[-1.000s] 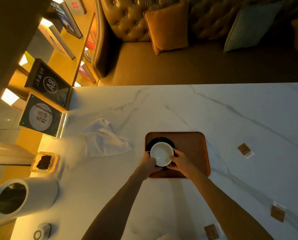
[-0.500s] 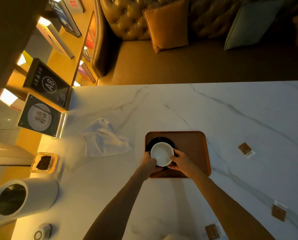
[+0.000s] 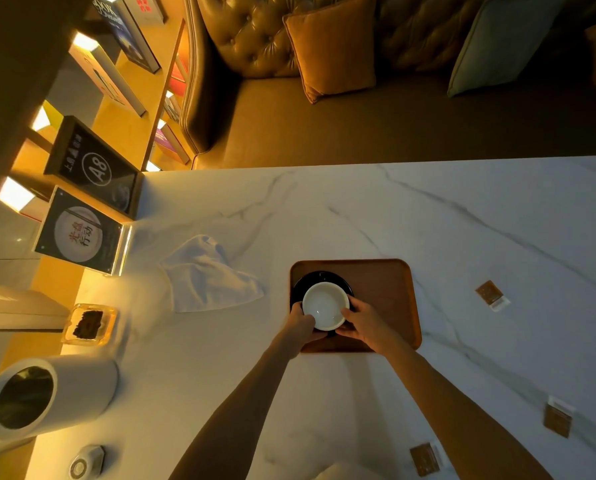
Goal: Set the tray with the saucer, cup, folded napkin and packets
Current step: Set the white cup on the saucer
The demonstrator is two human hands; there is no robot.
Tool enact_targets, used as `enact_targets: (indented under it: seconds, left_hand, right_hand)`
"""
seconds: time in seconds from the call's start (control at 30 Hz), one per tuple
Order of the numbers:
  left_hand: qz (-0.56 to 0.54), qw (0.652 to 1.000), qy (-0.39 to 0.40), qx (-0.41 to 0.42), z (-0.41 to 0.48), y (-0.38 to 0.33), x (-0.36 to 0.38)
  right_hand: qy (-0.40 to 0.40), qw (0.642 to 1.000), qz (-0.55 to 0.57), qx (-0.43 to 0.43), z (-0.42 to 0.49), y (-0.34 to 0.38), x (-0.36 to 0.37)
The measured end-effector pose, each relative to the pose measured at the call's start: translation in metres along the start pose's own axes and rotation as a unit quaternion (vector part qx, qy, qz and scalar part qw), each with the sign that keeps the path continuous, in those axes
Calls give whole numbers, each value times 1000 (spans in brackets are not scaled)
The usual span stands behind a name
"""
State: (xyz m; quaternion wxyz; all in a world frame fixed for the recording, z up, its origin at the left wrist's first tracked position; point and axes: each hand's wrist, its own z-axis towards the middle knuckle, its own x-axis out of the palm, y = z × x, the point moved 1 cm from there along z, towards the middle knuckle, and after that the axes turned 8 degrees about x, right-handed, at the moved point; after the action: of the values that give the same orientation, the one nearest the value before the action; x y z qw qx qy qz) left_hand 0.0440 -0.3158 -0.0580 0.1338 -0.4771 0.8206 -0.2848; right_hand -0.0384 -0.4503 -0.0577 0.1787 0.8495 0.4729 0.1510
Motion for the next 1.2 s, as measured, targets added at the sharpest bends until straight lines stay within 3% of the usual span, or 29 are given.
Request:
enact_targets:
  seconds: [1.2]
  left_hand:
    - [1, 1000, -7, 5, 0, 2, -6]
  right_hand:
    - [-6, 999, -36, -12, 5, -1, 4]
